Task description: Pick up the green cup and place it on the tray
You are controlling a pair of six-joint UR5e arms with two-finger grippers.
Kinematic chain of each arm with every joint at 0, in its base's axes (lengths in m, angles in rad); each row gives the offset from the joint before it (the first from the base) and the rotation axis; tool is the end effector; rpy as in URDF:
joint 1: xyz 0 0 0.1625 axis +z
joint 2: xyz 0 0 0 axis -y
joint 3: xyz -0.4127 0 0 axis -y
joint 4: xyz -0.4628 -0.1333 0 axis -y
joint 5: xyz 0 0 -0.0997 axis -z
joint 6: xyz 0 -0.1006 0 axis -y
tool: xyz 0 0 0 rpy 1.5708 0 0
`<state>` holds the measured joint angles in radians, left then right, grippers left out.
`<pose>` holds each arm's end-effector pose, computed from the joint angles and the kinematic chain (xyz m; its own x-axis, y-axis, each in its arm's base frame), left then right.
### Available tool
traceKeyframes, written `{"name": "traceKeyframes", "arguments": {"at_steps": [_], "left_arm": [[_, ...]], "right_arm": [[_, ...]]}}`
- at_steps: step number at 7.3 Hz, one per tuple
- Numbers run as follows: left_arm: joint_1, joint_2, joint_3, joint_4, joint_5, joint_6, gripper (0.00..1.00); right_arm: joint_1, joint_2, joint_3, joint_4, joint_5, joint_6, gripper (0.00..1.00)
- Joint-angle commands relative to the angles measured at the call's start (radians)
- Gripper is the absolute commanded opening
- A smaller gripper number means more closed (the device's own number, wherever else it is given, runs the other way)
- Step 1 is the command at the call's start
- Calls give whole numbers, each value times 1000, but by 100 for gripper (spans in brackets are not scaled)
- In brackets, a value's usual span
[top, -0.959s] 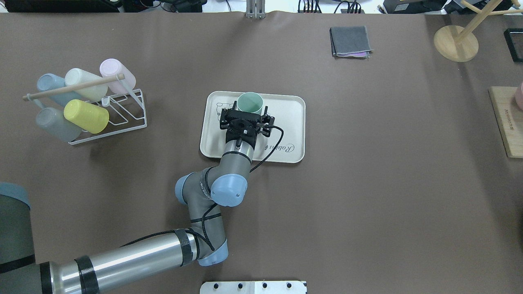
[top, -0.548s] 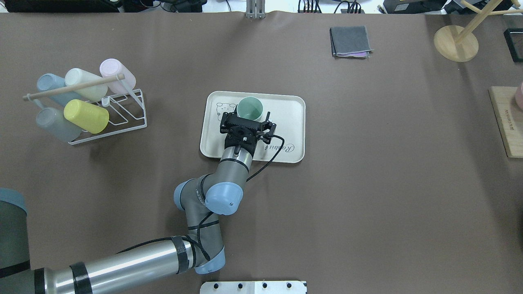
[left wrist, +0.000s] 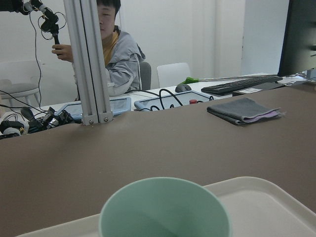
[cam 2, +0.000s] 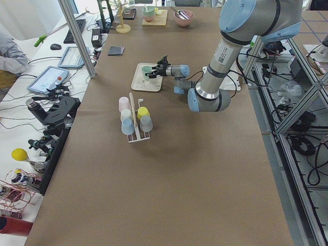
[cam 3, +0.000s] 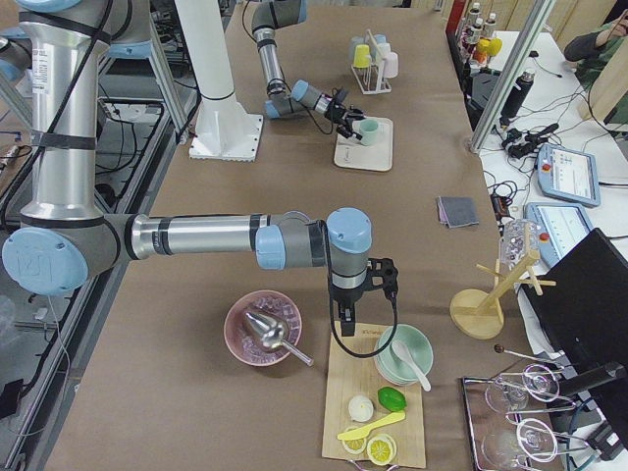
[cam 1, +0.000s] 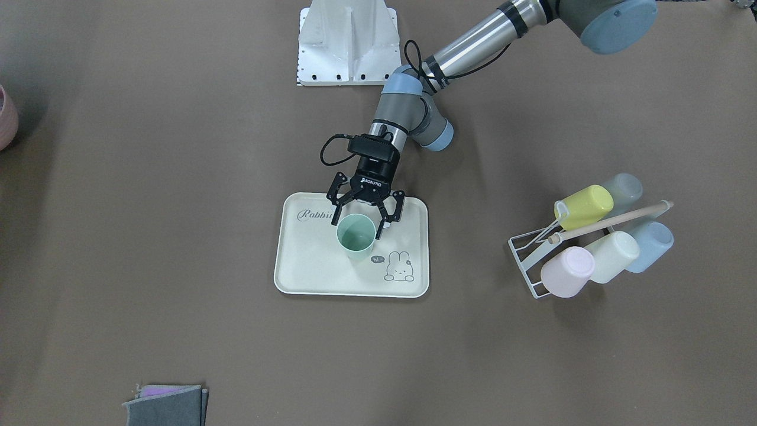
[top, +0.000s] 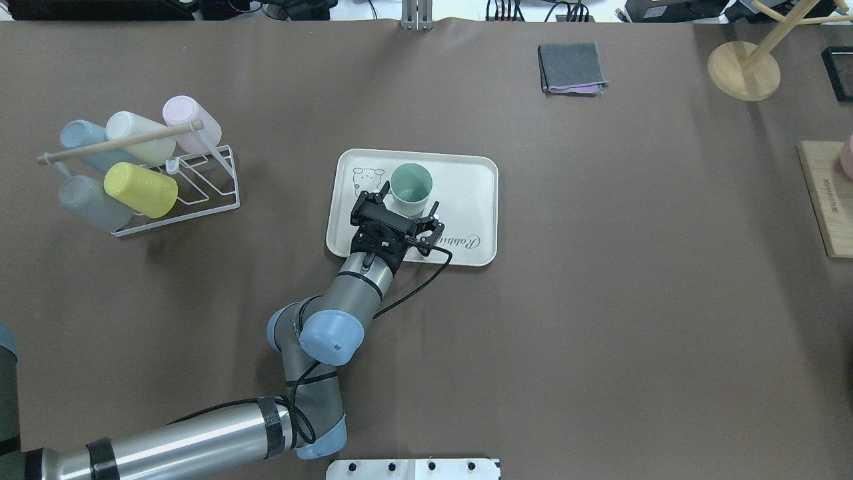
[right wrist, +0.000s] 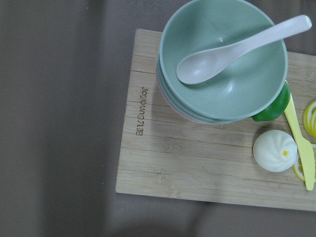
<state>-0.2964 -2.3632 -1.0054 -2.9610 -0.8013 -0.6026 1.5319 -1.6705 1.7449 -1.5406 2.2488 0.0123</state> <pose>0.7175 -0.4317 0.2452 0.6953 0.4064 -0.5928 0.5322 0.2631 0.8047 0.0496 -0.5301 0.6063 0.7761 -0.0835 0.6250 0.0291 0.9949 0.0967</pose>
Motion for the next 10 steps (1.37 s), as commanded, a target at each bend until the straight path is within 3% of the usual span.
{"name": "traceKeyframes", "arguments": {"at_steps": [1, 7, 10], "left_arm": [[-7, 10, -42, -3, -56, 52, 99], [-7, 122, -177, 10, -145, 138, 99], [-59, 183, -301, 77, -270, 136, 99]], "right_arm": [[1, 0, -1, -1, 0, 0, 100], [1, 0, 1, 0, 0, 0, 100], [1, 0, 2, 0, 0, -2, 100]]}}
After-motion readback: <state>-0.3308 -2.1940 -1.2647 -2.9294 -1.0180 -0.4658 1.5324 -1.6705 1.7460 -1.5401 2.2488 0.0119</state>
